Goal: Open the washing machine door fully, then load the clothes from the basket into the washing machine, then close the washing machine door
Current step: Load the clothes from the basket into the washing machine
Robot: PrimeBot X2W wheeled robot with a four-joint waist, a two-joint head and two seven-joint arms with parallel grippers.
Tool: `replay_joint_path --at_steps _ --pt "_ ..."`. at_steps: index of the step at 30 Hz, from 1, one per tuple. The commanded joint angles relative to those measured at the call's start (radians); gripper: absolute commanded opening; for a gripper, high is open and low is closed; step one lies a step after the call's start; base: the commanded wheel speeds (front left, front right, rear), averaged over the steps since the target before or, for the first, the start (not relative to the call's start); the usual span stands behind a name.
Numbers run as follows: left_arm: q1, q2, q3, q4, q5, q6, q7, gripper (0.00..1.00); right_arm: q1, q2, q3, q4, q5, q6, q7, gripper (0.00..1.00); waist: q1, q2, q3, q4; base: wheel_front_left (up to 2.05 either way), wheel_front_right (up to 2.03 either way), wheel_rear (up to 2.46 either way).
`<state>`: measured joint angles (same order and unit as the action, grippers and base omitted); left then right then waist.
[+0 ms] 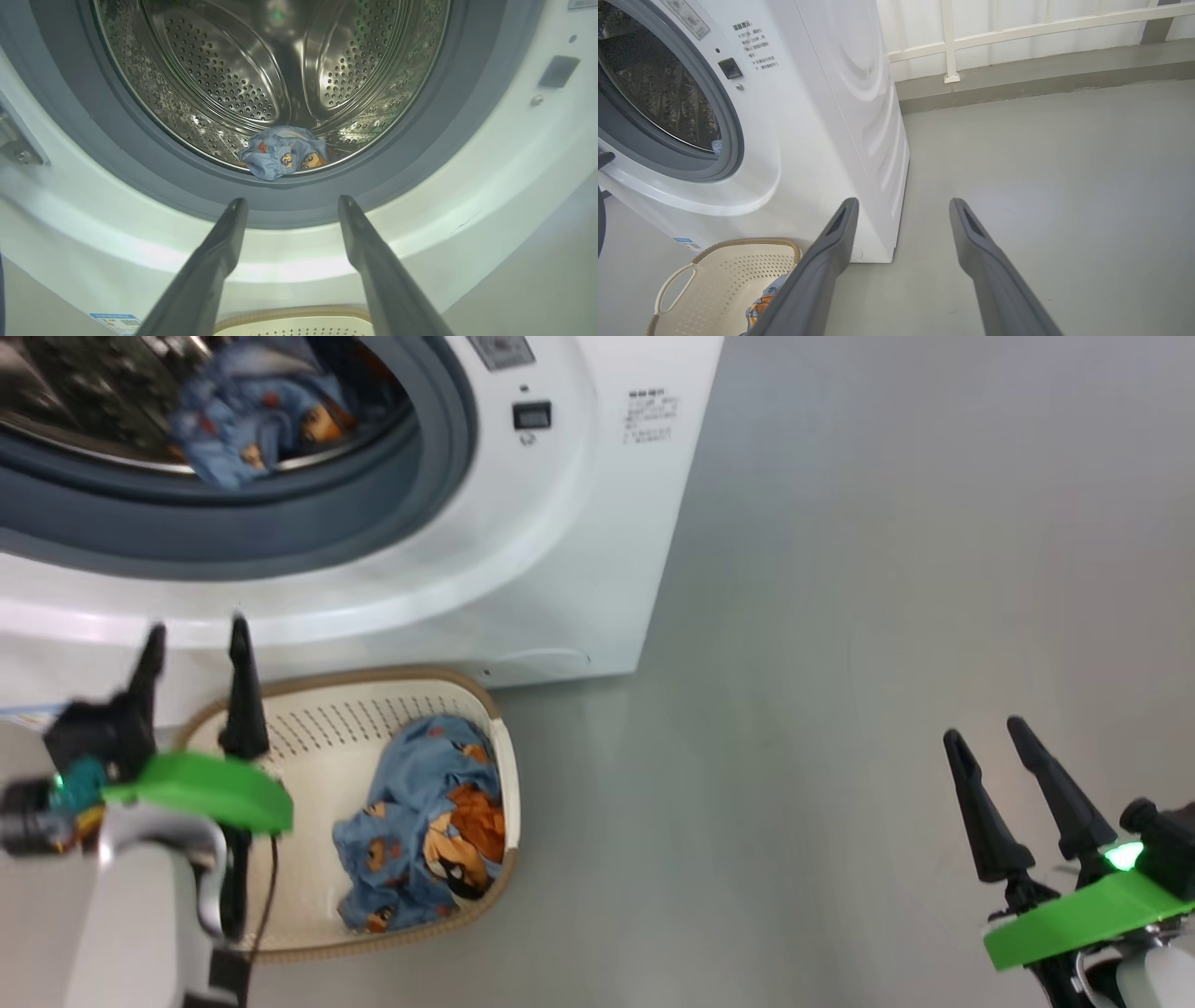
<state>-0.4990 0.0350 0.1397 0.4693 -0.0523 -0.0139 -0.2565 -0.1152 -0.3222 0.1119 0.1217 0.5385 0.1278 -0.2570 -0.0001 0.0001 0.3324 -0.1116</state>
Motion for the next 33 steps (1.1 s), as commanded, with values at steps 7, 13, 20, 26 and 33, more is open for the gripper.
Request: replay_joint_path --at_steps 7,13,20,26,33 --pt "0.158 0.016 0.007 -0.086 -0.023 -0.016 -0.005 1.00 0.074 -0.037 0.005 -0.011 -0.008 0.003 -0.005 1.00 0.0001 -0.0001 -0.122 0.033 0.00 0.00 0.00" --pt "0.273 0.016 -0.005 -0.144 -0.051 -0.011 -0.005 1.00 0.125 -0.043 -0.005 -0.011 -0.013 0.003 -0.005 1.00 0.0001 -0.0001 -0.180 0.041 0.00 0.00 0.00" --pt "0.400 0.015 -0.014 -0.214 -0.073 0.000 -0.005 1.00 0.192 -0.040 -0.023 -0.014 -0.018 0.003 -0.005 1.00 0.0001 -0.0001 -0.238 0.050 0.00 0.00 0.00" --pt "0.490 0.015 -0.004 -0.277 -0.072 0.005 -0.005 1.00 0.227 -0.041 -0.033 -0.021 -0.021 0.003 -0.005 1.00 0.0001 -0.0001 -0.266 0.050 0.00 0.00 0.00" --pt "0.544 0.015 -0.009 -0.327 -0.076 0.018 -0.005 1.00 0.239 -0.040 -0.041 -0.029 -0.024 0.003 -0.005 1.00 0.0001 -0.0001 -0.271 0.049 0.00 0.00 0.00"
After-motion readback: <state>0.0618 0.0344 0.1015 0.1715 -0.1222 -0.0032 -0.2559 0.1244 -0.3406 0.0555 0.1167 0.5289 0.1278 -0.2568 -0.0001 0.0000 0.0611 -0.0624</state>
